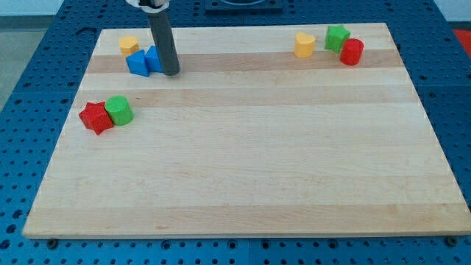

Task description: Push the yellow heart closer to the blue cube

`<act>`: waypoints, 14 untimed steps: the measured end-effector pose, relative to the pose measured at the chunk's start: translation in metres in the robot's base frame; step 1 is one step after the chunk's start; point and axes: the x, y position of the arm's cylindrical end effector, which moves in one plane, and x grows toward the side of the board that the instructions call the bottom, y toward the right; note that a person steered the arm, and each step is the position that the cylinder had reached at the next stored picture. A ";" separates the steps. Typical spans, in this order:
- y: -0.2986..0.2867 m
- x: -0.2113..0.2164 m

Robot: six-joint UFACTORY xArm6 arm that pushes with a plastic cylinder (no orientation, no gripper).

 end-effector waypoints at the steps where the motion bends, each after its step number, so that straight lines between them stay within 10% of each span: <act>1: -0.009 0.000; 6: -0.012 0.043; 8: 0.168 0.035; 14: 0.314 -0.002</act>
